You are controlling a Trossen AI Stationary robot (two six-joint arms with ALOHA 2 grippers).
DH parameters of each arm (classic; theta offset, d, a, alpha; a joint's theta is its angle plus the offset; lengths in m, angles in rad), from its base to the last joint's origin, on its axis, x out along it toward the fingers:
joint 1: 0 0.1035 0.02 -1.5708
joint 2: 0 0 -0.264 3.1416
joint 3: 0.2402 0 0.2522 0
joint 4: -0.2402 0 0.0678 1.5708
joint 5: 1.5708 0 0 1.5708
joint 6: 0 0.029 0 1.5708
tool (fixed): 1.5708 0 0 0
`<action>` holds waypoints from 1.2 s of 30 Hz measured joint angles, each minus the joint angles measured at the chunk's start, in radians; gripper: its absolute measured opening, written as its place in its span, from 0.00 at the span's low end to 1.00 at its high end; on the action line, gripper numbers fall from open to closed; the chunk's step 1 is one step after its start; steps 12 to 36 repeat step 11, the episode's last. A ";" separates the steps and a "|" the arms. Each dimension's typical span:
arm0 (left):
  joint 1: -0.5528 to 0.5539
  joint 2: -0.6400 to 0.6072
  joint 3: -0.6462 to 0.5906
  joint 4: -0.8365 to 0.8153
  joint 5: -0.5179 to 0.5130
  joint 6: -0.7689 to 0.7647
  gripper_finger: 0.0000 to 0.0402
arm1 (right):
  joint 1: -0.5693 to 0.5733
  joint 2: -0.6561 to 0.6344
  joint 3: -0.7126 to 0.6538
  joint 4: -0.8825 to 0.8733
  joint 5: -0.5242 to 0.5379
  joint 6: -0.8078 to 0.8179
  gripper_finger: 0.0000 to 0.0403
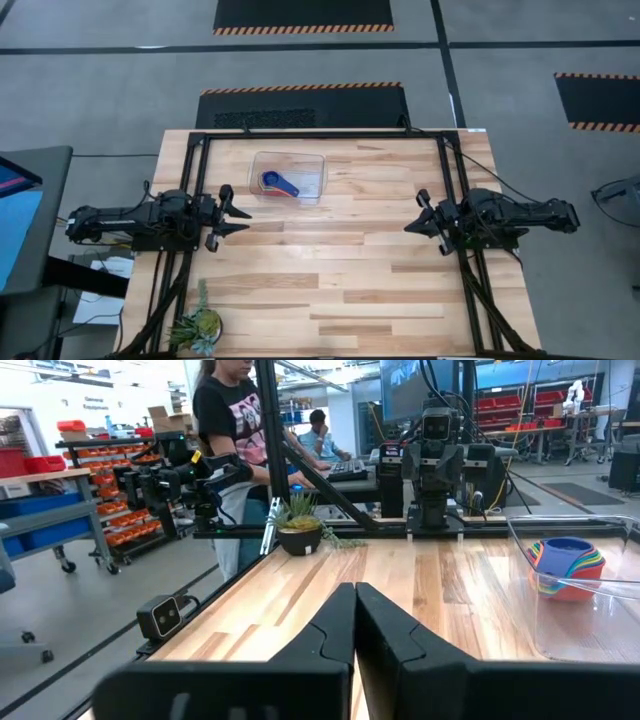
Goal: Nest measuring cups in basket
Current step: Return to Home Position
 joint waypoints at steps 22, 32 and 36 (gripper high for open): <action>0.000 0.000 0.000 0.000 0.000 0.000 0.29 | 0.000 0.000 0.000 0.000 0.000 0.000 0.07; 0.000 0.000 0.000 0.000 0.000 0.000 0.29 | 0.000 0.000 0.000 0.000 0.000 0.000 0.07; 0.000 0.000 0.000 0.000 0.000 0.000 0.29 | 0.000 0.000 0.000 0.000 0.000 0.000 0.07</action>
